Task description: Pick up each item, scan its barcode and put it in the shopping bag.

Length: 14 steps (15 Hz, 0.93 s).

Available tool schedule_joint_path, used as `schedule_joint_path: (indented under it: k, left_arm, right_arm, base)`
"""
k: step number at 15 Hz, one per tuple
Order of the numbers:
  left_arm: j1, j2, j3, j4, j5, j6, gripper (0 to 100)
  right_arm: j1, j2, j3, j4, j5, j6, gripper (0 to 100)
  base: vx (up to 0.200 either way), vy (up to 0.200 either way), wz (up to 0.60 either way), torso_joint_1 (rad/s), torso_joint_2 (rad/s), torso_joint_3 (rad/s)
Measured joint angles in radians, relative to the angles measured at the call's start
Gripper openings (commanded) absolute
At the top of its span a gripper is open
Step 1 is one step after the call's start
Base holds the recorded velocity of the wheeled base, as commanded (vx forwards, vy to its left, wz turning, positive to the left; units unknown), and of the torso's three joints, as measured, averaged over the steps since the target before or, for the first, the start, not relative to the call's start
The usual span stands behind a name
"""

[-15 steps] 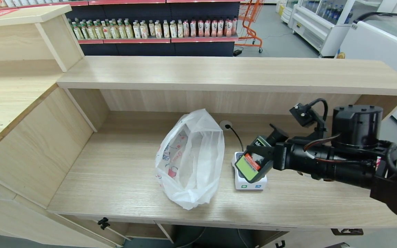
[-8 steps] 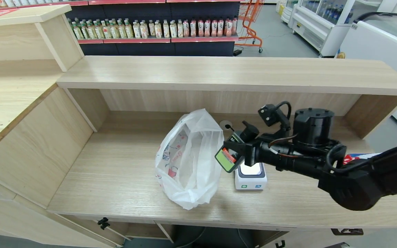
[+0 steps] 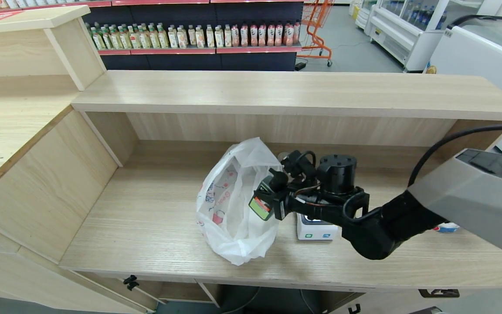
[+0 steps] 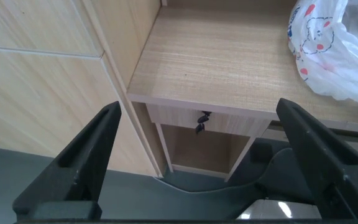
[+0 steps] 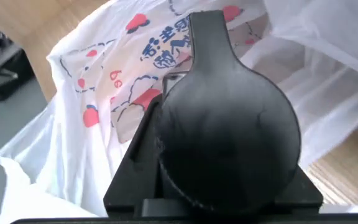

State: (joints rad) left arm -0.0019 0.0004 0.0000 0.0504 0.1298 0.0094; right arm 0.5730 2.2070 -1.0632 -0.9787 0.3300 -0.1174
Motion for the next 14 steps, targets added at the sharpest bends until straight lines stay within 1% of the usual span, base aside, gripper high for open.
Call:
schedule_joint_path:
  k: [5,6,9,11,13,14]
  left_arm:
    - [0.000,0.000,0.000,0.000,0.000,0.000,100]
    - [0.000,0.000,0.000,0.000,0.000,0.000,100]
    - [0.000,0.000,0.000,0.000,0.000,0.000,100]
    - [0.000,0.000,0.000,0.000,0.000,0.000,100]
    - [0.001,0.000,0.000,0.000,0.000,0.000,100]
    - [0.001,0.000,0.000,0.000,0.000,0.000,100]
  right_arm:
    - [0.004,0.084,-0.061,-0.014,0.000,-0.163,0]
    - [0.003,0.095,-0.066,-0.016,-0.001,-0.181,100]
    - [0.005,0.115,-0.074,-0.017,0.005,-0.173,100]
    - [0.005,0.109,-0.084,-0.011,0.023,-0.068,100]
    - [0.004,0.071,-0.086,-0.006,0.027,0.144,100]
    - [0.002,0.039,-0.080,-0.003,0.028,0.222,100]
  base:
    - [0.000,0.000,0.00,0.000,0.00,0.000]
    - [0.000,0.000,0.00,0.000,0.00,0.000]
    - [0.000,0.000,0.00,0.000,0.00,0.000]
    - [0.000,0.000,0.00,0.000,0.00,0.000]
    - [0.000,0.000,0.00,0.000,0.00,0.000]
    - [0.000,0.000,0.00,0.000,0.00,0.000]
